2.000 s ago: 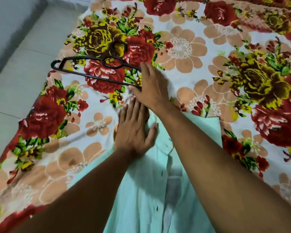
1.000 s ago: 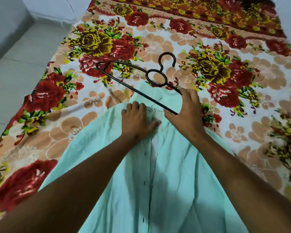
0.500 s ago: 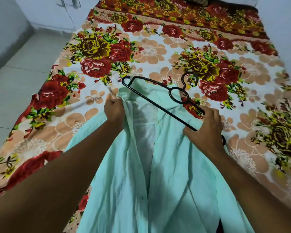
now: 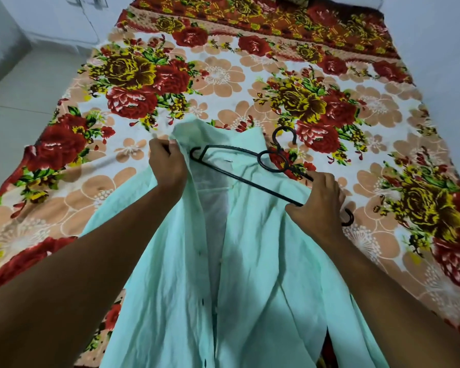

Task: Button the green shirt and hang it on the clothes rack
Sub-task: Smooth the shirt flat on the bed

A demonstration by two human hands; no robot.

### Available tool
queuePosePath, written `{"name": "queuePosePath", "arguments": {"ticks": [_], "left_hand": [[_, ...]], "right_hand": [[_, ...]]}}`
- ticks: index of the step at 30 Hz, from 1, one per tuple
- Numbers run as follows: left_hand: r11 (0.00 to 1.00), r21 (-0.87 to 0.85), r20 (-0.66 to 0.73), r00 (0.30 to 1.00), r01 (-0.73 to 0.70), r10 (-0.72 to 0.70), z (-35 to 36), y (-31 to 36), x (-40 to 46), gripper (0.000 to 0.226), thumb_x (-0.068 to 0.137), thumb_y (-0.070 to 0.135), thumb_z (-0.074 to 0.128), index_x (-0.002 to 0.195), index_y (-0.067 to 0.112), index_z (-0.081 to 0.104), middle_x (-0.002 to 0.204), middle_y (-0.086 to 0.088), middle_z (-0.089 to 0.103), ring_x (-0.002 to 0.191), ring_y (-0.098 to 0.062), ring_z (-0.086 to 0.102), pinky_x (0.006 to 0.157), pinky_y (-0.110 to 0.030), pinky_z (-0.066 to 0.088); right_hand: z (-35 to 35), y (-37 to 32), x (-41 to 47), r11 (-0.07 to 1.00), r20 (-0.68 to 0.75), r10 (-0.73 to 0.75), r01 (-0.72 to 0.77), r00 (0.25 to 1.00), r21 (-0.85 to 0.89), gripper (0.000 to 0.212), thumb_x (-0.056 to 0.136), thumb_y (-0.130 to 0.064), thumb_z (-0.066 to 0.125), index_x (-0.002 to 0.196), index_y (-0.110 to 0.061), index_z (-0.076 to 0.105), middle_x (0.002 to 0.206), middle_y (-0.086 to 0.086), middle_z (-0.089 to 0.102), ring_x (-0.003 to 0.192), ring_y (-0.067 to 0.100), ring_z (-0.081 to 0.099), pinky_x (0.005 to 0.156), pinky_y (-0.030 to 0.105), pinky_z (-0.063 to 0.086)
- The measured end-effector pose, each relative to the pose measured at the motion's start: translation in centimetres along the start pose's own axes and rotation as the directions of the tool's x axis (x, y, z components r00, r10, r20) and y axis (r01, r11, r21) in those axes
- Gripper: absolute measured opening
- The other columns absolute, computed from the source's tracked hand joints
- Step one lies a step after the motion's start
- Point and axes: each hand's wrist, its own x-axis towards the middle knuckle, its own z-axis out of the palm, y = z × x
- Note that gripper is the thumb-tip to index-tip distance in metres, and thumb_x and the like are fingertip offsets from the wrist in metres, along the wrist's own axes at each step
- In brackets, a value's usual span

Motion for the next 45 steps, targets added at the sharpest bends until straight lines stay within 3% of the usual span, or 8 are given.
{"name": "queuePosePath", "arguments": {"ticks": [3, 8, 17, 28, 34, 37, 41, 45], "left_hand": [[0.995, 0.019, 0.022, 0.995, -0.100, 0.099, 0.1, -0.2, -0.1, 0.015, 0.103, 0.023, 0.049, 0.095, 0.010, 0.047, 0.092, -0.007, 0.057, 0.084, -0.023, 0.053, 0.075, -0.034, 0.041], [0.904, 0.087, 0.363, 0.859, -0.418, 0.361, 1.3, -0.7, -2.2, 0.020, 0.103, 0.025, 0.055, 0.093, 0.008, 0.051, 0.079, -0.006, 0.057, 0.070, -0.019, 0.049, 0.062, -0.031, 0.035], [0.840, 0.213, 0.586, 0.753, -0.500, 0.299, 3.0, 0.4, -2.8, 0.018, 0.101, 0.022, 0.059, 0.098, 0.004, 0.062, 0.086, -0.007, 0.063, 0.079, -0.025, 0.056, 0.066, -0.031, 0.037], [0.897, 0.120, 0.461, 0.824, -0.425, 0.329, 2.5, -0.4, -1.7, 0.018, 0.101, 0.020, 0.059, 0.096, 0.004, 0.059, 0.083, -0.007, 0.062, 0.078, -0.022, 0.054, 0.062, -0.013, 0.036], [0.875, 0.095, 0.442, 0.808, -0.474, 0.389, 2.6, -0.5, -0.9, 0.018, 0.102, 0.022, 0.058, 0.098, 0.004, 0.057, 0.090, -0.012, 0.065, 0.086, -0.030, 0.060, 0.075, -0.041, 0.047], [0.735, 0.152, 0.565, 0.669, -0.660, 0.483, 2.5, -0.2, -1.0, 0.029, 0.095, 0.027, 0.067, 0.116, 0.010, 0.056, 0.113, -0.009, 0.061, 0.104, -0.024, 0.053, 0.088, -0.043, 0.047], [0.302, 0.298, 0.802, 0.409, -0.906, 0.435, 3.6, 0.4, -1.1, 0.095, 0.076, 0.043, 0.077, 0.154, 0.018, 0.031, 0.156, -0.011, 0.033, 0.142, -0.033, 0.027, 0.109, -0.048, 0.024], [0.181, 0.304, 0.889, 0.347, -0.935, 0.297, 5.1, 1.0, 0.0, 0.098, 0.075, 0.035, 0.075, 0.158, 0.013, 0.027, 0.151, -0.011, 0.046, 0.145, -0.032, 0.031, 0.112, -0.051, 0.016]], "right_hand": [[0.6, 0.3, -0.7, 0.998, 0.019, -0.058, 0.058, 0.998, -0.022, 0.078, 0.061, -0.026, 0.081, 0.131, -0.013, 0.050, 0.125, 0.008, 0.049, 0.120, 0.033, 0.047, 0.106, 0.048, 0.032], [1.4, -1.5, 0.5, 0.986, 0.069, -0.166, 0.165, 0.984, 0.014, 0.083, 0.064, -0.030, 0.081, 0.138, -0.012, 0.049, 0.131, 0.007, 0.048, 0.126, 0.032, 0.045, 0.111, 0.047, 0.027], [2.3, -4.3, 4.5, 0.980, 0.169, -0.192, 0.198, 0.967, -0.016, 0.085, 0.072, -0.044, 0.083, 0.146, -0.021, 0.048, 0.142, 0.000, 0.049, 0.137, 0.021, 0.042, 0.116, 0.045, 0.018], [2.2, -4.2, 7.5, 0.974, 0.251, -0.226, 0.217, 0.941, 0.064, 0.084, 0.068, -0.029, 0.087, 0.142, -0.022, 0.049, 0.144, -0.001, 0.048, 0.136, 0.022, 0.045, 0.117, 0.043, 0.017], [4.1, -5.6, 8.6, 0.965, 0.303, -0.262, 0.242, 0.916, 0.102, 0.088, 0.068, -0.031, 0.089, 0.145, -0.021, 0.049, 0.151, 0.002, 0.045, 0.146, 0.024, 0.036, 0.122, 0.046, 0.015], [4.9, -6.2, 8.8, 0.960, 0.321, -0.280, 0.262, 0.905, 0.100, 0.090, 0.068, -0.035, 0.090, 0.147, -0.023, 0.047, 0.149, 0.000, 0.047, 0.146, 0.023, 0.036, 0.120, 0.043, 0.013], [5.6, -6.9, 8.7, 0.956, 0.250, -0.291, 0.273, 0.923, 0.106, 0.085, 0.068, -0.033, 0.089, 0.143, -0.026, 0.048, 0.144, -0.003, 0.053, 0.142, 0.022, 0.040, 0.117, 0.042, 0.015], [5.8, -7.0, 8.1, 0.951, 0.185, -0.292, 0.265, 0.938, 0.161, 0.077, 0.066, -0.030, 0.089, 0.133, -0.029, 0.050, 0.136, -0.006, 0.056, 0.138, 0.022, 0.043, 0.115, 0.044, 0.021]]}}
